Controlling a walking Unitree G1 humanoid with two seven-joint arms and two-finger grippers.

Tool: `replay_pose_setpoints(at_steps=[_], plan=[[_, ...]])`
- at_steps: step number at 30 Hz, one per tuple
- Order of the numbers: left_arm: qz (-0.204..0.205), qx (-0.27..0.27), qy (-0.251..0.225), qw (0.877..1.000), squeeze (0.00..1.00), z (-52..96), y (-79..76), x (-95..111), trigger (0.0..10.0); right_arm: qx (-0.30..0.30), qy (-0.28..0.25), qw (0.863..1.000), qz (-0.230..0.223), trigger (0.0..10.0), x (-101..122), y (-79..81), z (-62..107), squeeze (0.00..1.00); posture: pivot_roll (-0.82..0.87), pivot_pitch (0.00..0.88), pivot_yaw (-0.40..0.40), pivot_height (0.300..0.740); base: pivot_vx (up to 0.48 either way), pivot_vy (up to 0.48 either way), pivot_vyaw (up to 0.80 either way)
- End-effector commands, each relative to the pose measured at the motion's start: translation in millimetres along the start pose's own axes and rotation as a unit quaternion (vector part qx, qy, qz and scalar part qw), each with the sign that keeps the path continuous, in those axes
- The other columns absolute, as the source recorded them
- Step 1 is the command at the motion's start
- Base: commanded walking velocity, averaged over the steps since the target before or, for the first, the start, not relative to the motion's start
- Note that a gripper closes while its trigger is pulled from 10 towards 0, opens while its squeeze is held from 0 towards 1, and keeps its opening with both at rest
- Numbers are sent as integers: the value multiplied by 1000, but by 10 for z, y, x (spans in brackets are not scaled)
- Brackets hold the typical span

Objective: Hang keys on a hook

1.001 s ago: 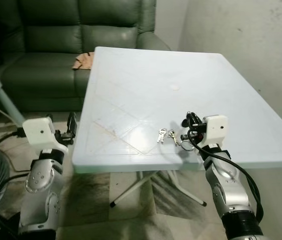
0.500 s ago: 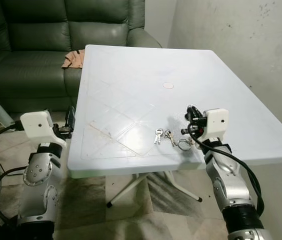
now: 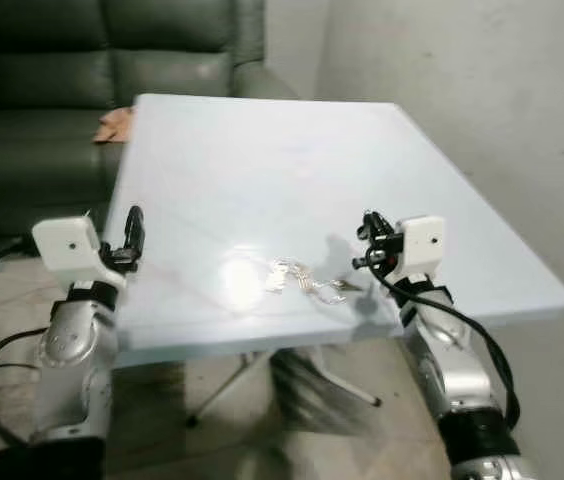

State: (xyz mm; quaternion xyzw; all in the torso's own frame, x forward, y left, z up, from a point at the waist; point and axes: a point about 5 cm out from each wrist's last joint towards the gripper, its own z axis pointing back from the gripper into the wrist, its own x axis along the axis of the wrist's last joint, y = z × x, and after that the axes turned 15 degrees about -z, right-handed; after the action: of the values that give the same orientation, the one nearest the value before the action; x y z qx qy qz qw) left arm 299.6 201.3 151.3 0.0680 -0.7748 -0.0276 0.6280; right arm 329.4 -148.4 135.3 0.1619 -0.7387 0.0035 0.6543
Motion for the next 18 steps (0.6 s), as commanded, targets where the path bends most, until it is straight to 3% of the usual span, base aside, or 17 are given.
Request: replay_pose_setpoints(at_steps=[1, 18], plan=[[-3, 7, 0, 1000, 0, -7, 49, 8, 10000, 2, -2, 1000, -1, 10000, 14, 7, -5, 0, -122, 0, -60, 724, 0, 0, -744], [-1, 13, 3, 1000, 0, -5, 63, -10, 10000, 6, -6, 1000, 1, 10000, 27, 1, 9, 0, -123, 0, -65, 724, 0, 0, -748]])
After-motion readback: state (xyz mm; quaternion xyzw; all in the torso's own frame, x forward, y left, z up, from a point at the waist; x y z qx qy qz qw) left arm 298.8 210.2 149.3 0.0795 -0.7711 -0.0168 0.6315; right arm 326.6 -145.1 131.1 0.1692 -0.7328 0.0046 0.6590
